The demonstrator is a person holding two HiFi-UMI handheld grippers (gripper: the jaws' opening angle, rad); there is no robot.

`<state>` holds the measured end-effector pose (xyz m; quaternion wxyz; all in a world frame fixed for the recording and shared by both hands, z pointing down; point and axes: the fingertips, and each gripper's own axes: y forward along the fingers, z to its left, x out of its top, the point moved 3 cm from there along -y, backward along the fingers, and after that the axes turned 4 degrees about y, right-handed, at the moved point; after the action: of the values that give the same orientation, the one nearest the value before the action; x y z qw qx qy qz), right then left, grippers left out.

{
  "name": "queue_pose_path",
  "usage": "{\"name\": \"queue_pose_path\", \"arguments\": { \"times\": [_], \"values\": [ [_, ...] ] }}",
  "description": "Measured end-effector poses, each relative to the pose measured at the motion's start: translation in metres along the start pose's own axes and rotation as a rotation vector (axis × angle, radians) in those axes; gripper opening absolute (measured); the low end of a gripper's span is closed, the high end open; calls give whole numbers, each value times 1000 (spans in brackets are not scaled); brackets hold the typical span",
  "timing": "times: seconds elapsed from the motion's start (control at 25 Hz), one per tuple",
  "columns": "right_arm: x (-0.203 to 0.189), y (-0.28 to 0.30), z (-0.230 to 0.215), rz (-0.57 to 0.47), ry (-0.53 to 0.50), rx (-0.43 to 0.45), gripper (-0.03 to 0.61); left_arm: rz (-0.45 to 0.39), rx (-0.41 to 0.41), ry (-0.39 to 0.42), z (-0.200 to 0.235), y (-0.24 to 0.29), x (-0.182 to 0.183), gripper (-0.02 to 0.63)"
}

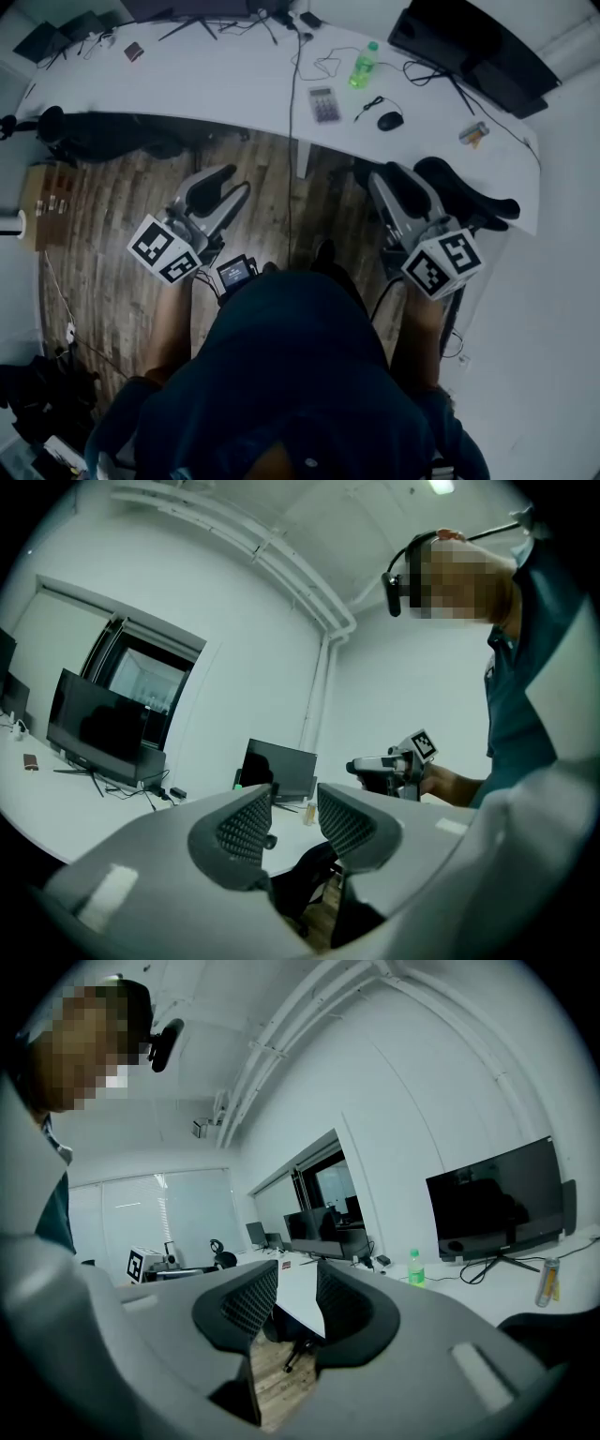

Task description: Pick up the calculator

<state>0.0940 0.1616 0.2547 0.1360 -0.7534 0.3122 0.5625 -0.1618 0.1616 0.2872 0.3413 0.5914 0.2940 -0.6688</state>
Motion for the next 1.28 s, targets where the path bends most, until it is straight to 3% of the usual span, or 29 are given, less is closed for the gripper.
{"name": "queue_pose_path", "arguments": {
  "times": [0.8,1.28],
  "values": [
    [34,37,-106,61,-23,193,137,-28,204,-2,0,86,-1,149],
    [41,54,-137,79,1,215,137,-12,206,-8,21,129,3,149]
  ]
}}
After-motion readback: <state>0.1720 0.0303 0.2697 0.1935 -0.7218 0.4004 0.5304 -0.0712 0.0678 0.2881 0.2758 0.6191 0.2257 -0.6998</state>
